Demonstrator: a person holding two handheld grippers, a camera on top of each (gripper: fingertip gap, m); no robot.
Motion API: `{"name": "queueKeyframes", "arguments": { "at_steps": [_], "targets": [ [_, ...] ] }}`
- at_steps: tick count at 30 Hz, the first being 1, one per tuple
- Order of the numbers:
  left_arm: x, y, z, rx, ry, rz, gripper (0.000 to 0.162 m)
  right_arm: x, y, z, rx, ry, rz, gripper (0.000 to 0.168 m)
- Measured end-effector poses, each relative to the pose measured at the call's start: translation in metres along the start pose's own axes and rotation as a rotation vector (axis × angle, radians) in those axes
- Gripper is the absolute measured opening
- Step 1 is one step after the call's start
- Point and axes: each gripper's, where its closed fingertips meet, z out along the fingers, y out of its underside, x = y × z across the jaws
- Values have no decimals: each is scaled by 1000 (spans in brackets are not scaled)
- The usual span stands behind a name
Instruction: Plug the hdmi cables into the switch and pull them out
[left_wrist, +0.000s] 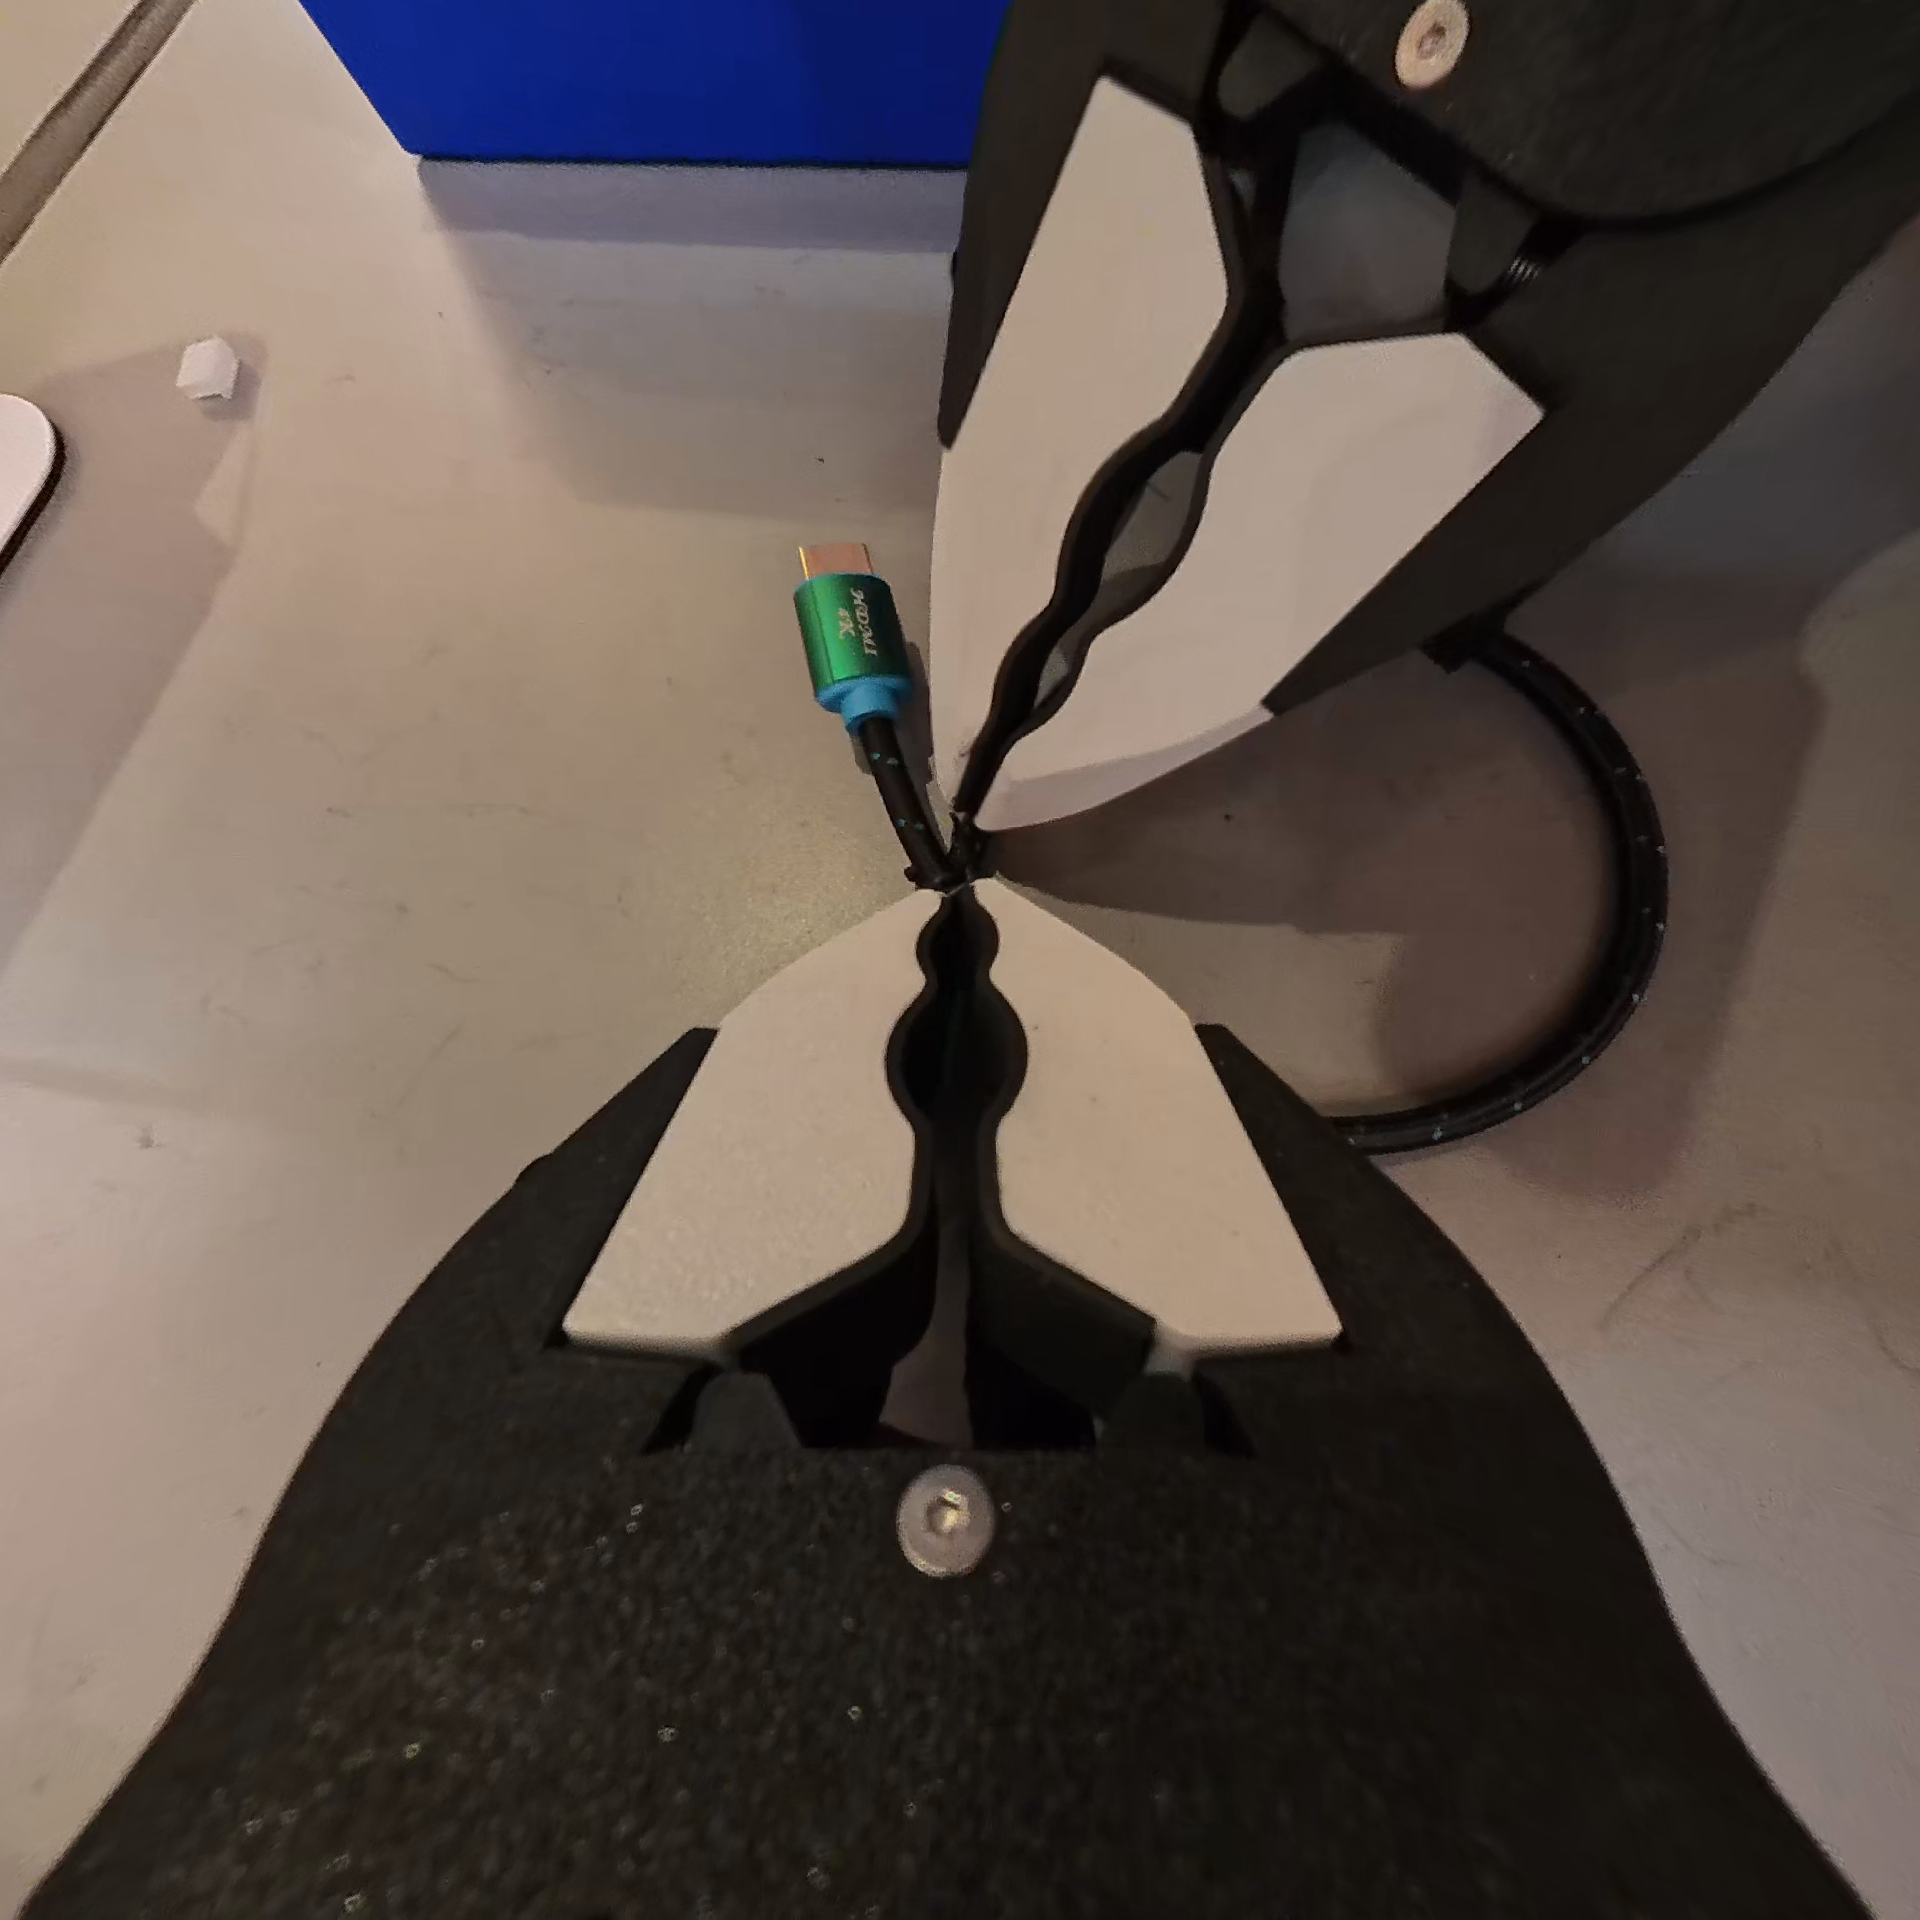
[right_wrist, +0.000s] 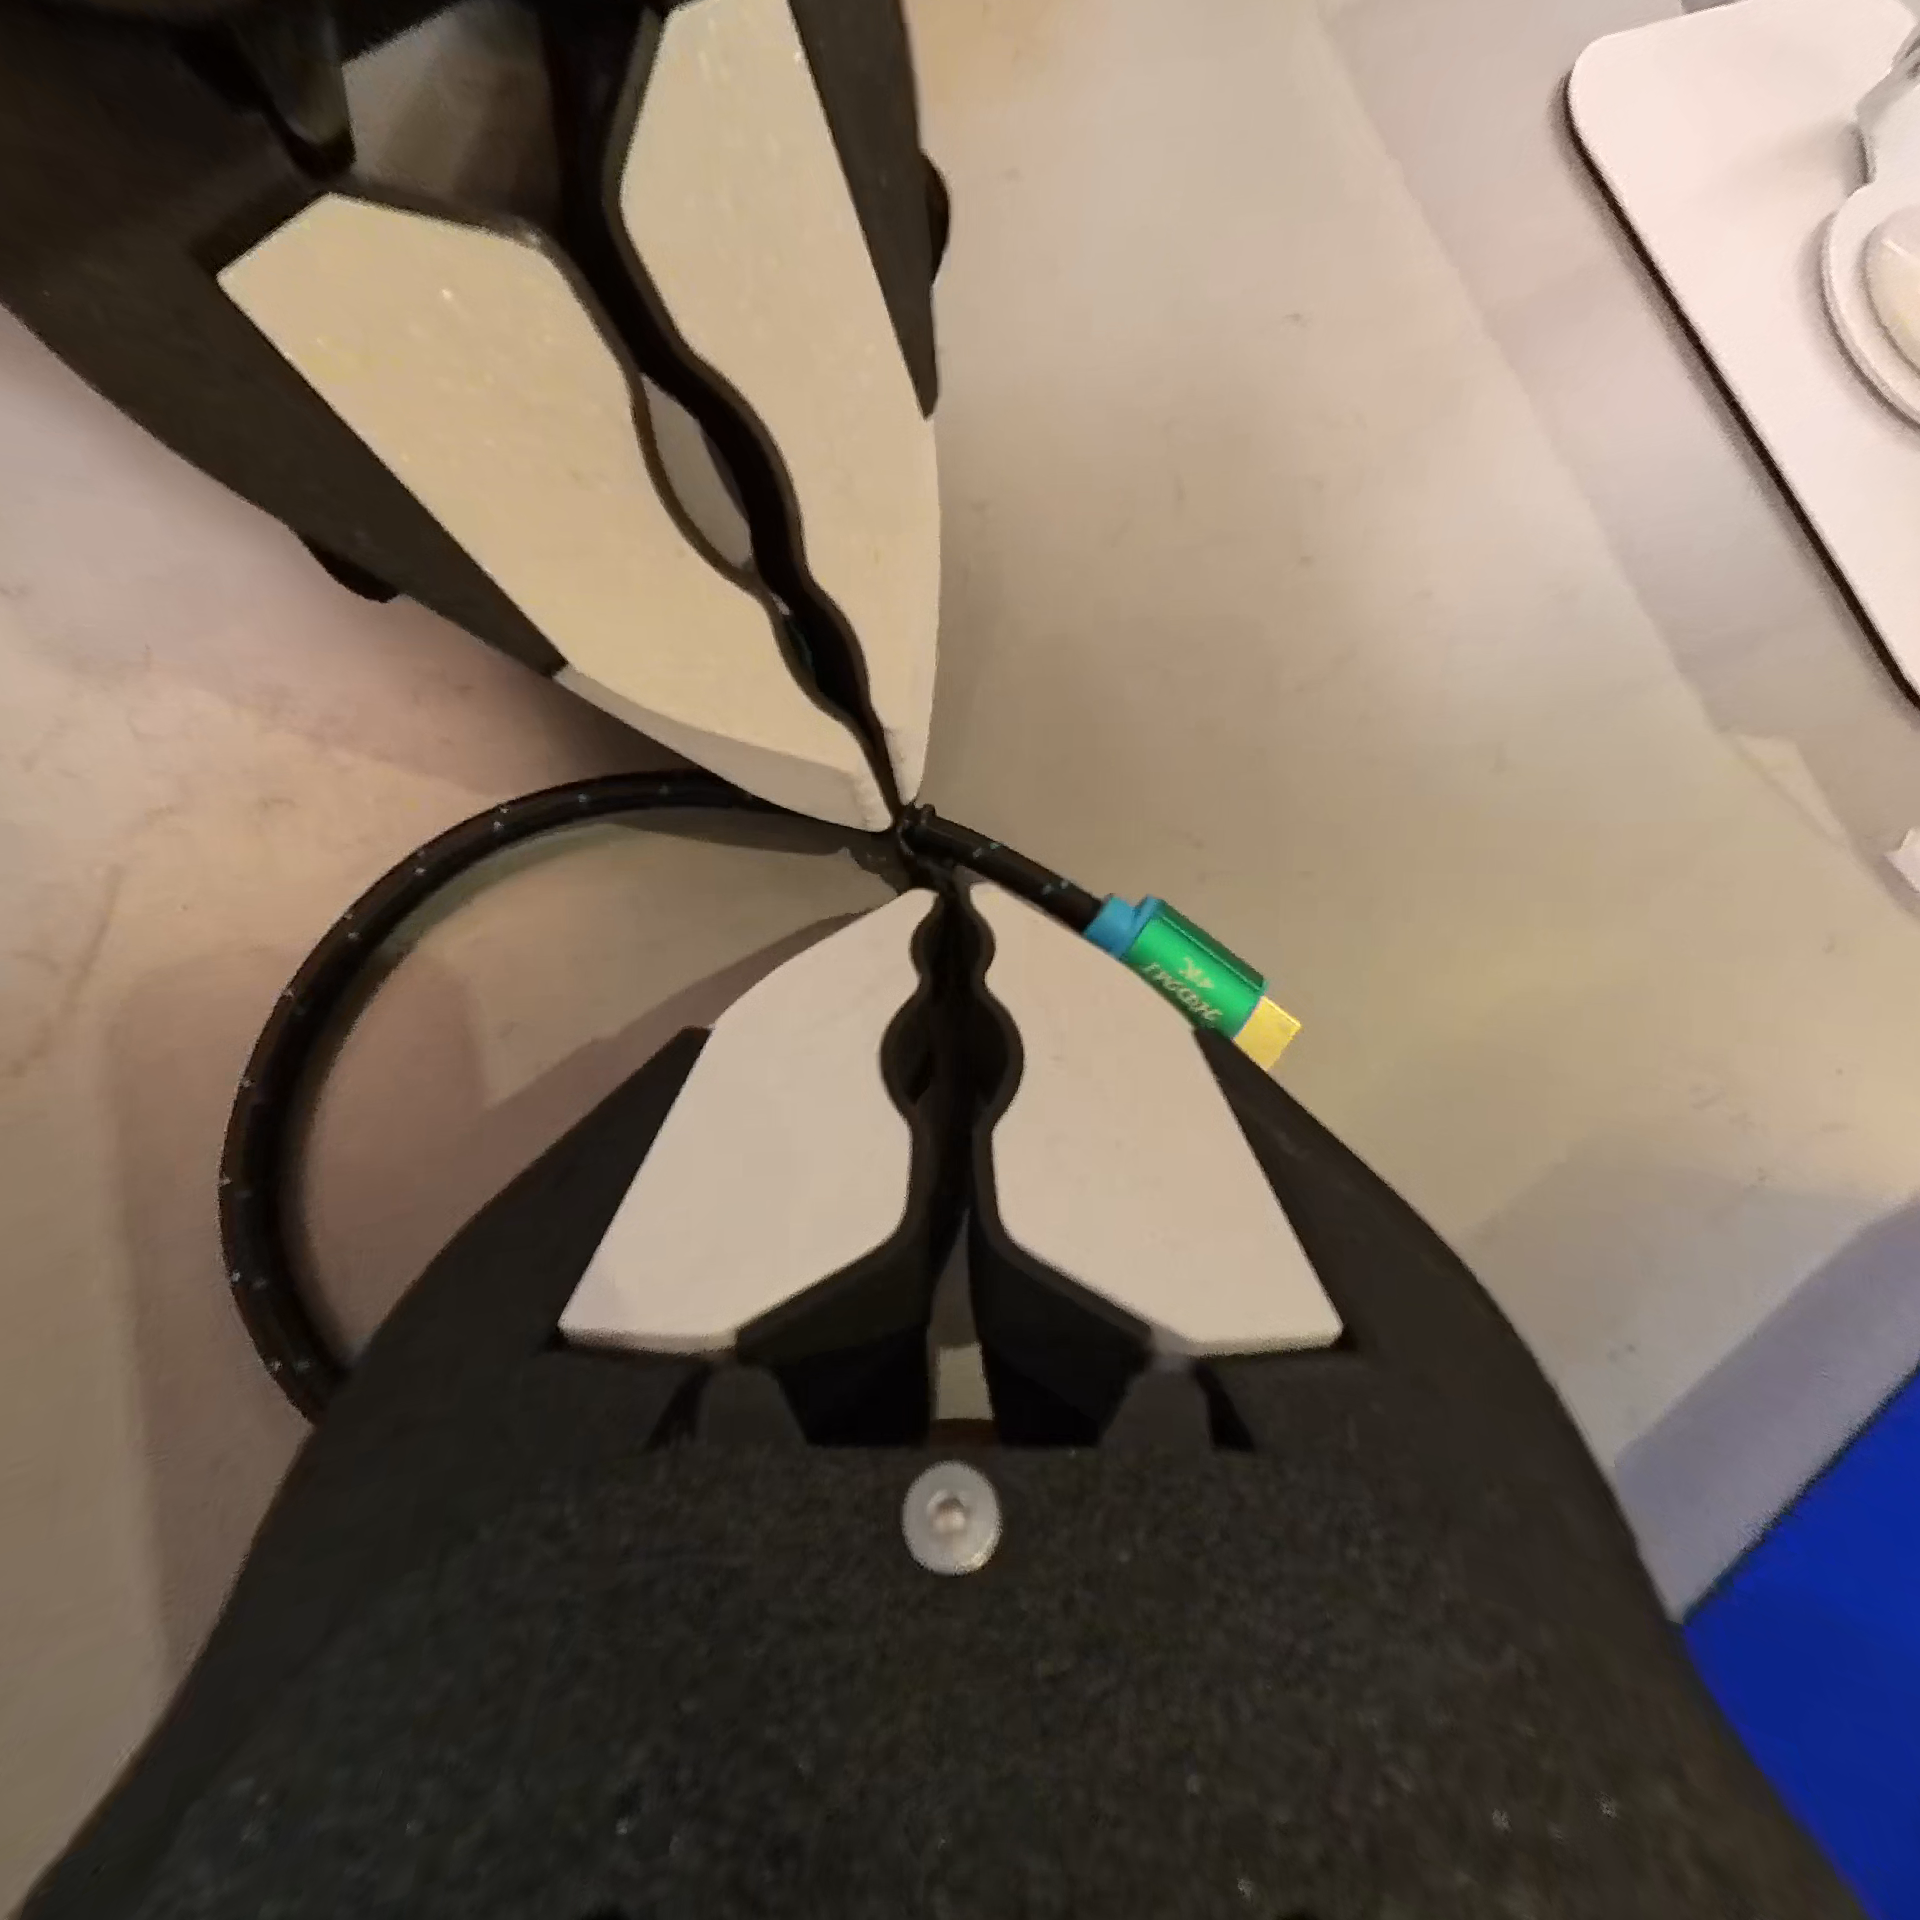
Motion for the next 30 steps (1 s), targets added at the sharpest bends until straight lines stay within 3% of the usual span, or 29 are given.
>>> {"name": "queueKeyframes", "arguments": {
  "at_steps": [9,12,17,24,30],
  "targets": [
    [-2,-5,-5,44,-18,18,0,-3,-6,-4,62,-56,61,0],
    [-2,-8,-7,71,-11,25,18,-5,-8,-4,67,-69,69,0],
    [7,-3,-1,21,-17,112,2,-8,-14,-5,89,-115,143,0],
    [-3,-3,-1,17,-67,69,4,-3,-25,1,121,-234,444,0],
    [-12,0,0,-3,-102,-1,5,0,-26,2,116,-221,446,0]
  ]
}}
